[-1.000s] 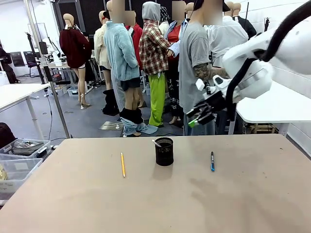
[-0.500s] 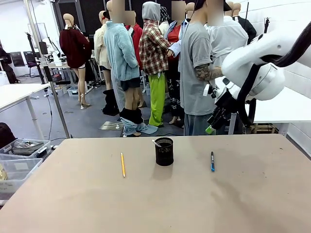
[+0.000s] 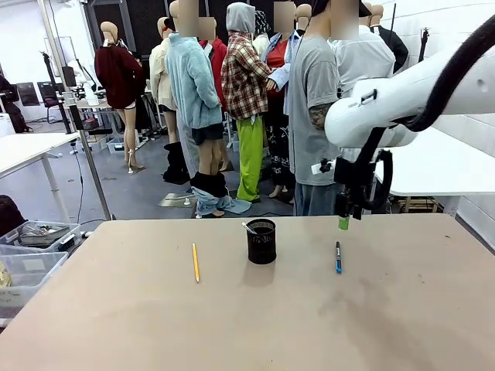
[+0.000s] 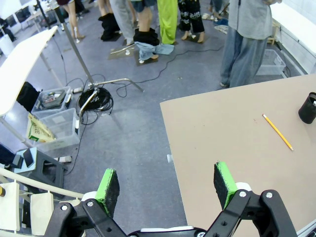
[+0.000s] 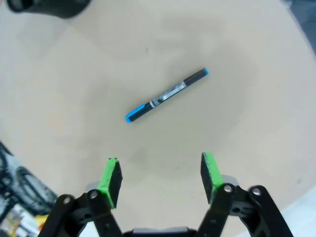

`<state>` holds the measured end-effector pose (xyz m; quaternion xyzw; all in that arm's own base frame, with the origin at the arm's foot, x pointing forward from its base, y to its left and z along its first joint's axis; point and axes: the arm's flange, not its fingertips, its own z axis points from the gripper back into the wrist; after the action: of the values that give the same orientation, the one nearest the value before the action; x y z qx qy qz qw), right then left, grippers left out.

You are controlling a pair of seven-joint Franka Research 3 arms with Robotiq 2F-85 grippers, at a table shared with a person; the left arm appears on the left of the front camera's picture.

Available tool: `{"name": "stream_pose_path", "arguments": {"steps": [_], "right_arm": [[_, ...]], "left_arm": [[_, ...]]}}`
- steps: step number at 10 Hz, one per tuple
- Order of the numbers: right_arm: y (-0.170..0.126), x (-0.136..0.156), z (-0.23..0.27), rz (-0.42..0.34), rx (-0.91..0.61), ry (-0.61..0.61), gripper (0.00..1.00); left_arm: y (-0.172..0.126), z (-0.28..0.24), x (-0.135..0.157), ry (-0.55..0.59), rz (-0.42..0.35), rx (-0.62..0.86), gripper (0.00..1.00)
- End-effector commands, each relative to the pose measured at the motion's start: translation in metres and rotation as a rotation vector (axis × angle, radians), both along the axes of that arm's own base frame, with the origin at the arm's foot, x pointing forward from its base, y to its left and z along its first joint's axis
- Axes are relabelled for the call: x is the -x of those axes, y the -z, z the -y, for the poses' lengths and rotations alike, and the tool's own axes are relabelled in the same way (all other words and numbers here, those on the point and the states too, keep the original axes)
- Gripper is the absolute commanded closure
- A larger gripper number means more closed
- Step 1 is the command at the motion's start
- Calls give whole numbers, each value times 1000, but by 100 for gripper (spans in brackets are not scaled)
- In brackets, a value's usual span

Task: Place the pens into the pen holder.
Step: Pick up a writing instrument from the table and place it into the Pen holder.

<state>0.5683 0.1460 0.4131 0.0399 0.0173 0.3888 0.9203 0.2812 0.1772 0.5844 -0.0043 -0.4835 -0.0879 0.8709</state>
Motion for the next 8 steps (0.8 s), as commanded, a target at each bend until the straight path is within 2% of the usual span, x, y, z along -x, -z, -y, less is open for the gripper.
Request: {"name": "stream_pose_path", "arguments": {"steps": [1,3,4,6,8], "right_arm": [[12,-21,-20,-69,47,100,20],[35,-24,-22,-36,108,244,20],[48,-22,-20,5,121,291,20],[73,-6,-21,38,190,407,20],[92,0,-22,76,138,459,20]], "left_arm": [[0,0,-1,-19,6,9,0],[0,0,-1,-19,6,9,0],[0,0,-1,-19,6,9,0],[0,0,-1,-19,6,9,0],[0,0,-1,-19,6,9,0]]}}
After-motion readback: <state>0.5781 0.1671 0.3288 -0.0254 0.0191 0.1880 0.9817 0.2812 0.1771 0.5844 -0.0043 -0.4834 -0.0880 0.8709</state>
